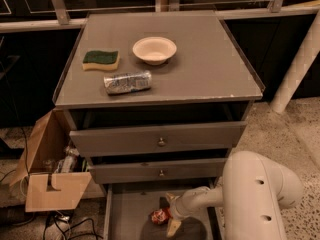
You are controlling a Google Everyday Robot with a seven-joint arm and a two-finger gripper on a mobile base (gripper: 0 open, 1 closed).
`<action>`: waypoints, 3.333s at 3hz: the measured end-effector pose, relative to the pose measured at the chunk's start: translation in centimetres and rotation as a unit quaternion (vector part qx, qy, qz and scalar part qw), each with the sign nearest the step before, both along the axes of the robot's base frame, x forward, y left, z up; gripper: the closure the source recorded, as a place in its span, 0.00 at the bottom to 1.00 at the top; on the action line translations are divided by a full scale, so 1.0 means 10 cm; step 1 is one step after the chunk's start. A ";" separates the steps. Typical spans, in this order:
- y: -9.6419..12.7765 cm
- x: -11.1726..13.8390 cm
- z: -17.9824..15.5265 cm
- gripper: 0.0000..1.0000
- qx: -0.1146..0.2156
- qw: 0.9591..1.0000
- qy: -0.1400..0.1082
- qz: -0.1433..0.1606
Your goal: Pick coke can from bottom drawer and place on counter
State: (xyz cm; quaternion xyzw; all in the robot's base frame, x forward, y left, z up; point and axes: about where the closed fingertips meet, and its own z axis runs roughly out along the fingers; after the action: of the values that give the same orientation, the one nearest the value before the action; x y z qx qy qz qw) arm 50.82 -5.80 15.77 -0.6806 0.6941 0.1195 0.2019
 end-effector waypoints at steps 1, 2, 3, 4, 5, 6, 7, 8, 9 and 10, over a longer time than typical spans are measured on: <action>0.05 0.00 -0.09 0.00 0.005 1.000 0.004 0.005; 0.07 -0.07 -0.32 0.00 0.011 1.000 0.026 0.012; 0.07 -0.07 -0.32 0.00 0.011 1.000 0.026 0.012; 0.07 -0.07 -0.32 0.16 0.011 1.000 0.026 0.012; 0.07 -0.07 -0.32 0.40 0.011 1.000 0.026 0.012; 0.07 -0.07 -0.32 0.63 0.011 1.000 0.026 0.012; 0.07 -0.07 -0.32 0.86 0.011 1.000 0.026 0.012; 0.04 -0.11 -0.26 1.00 0.025 0.999 0.021 0.001; -0.18 -0.12 -0.01 1.00 0.027 0.999 0.001 -0.035; -0.45 -0.24 0.32 1.00 0.022 0.996 -0.017 -0.083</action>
Offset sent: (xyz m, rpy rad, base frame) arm -0.0010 0.0050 -0.0342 0.0206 0.0417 0.0218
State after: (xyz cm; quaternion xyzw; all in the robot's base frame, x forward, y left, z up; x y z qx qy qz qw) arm 48.38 -10.34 18.93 -0.6183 0.7415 0.1059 0.2382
